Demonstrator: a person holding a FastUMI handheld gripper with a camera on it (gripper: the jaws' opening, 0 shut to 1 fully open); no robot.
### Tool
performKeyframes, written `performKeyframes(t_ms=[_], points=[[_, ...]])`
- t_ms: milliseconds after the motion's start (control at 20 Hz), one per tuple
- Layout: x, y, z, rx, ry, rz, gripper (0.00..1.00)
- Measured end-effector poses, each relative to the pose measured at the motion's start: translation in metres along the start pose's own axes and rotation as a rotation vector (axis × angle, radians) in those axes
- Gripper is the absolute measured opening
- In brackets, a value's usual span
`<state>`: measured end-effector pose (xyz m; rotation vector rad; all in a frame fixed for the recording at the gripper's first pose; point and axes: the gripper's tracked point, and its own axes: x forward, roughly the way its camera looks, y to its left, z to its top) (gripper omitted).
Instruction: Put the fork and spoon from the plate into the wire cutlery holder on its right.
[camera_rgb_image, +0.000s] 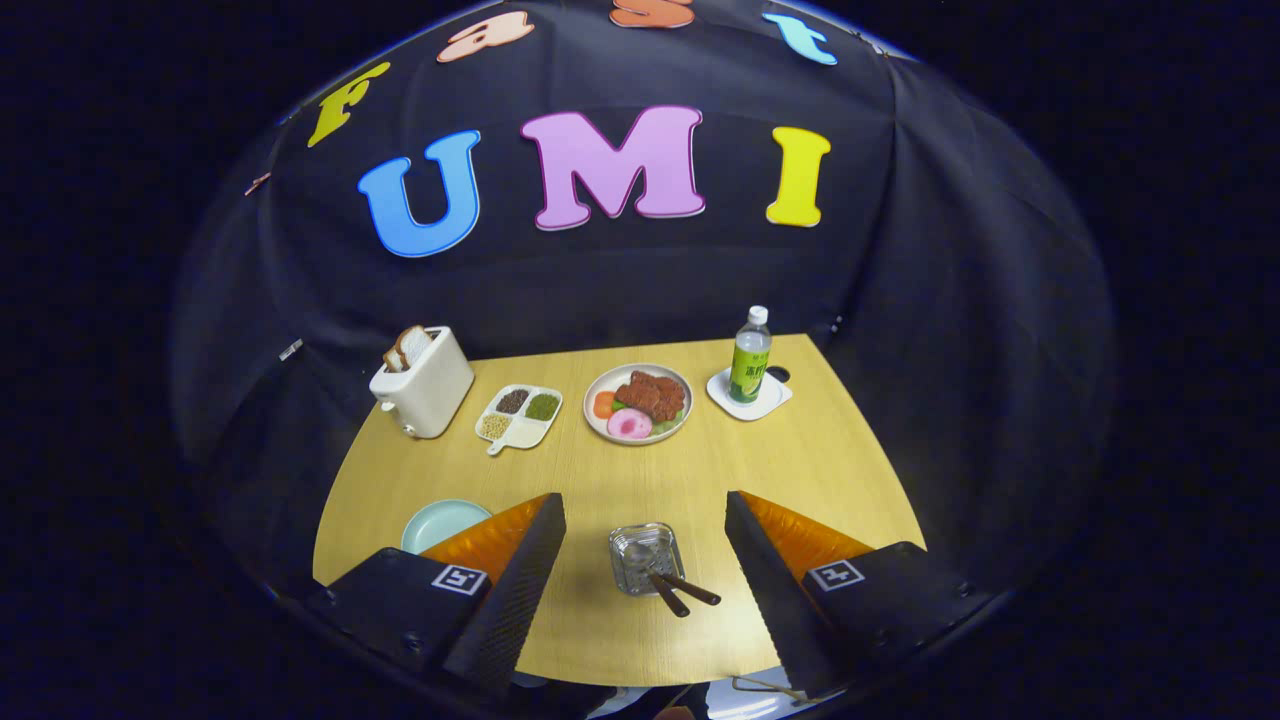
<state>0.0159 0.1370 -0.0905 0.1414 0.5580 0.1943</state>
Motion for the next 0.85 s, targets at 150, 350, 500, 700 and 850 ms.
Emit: performKeyframes(t_ms=[150,350,500,700,850], points=[[-0.022,-0.006,0.008,-0.019,-0.1,-0.016,1.0],[-0.043,-0.019,0.013,-0.009,-0.199,-0.036,1.0],[-0.055,-0.028,0.014,0.011,-0.255,-0.049,0.99],[-0.063,-0.037,0.005,0.022,-0.267,-0.051,0.99],[-0.069,-0.043,-0.001,0.025,-0.264,-0.05,0.99]])
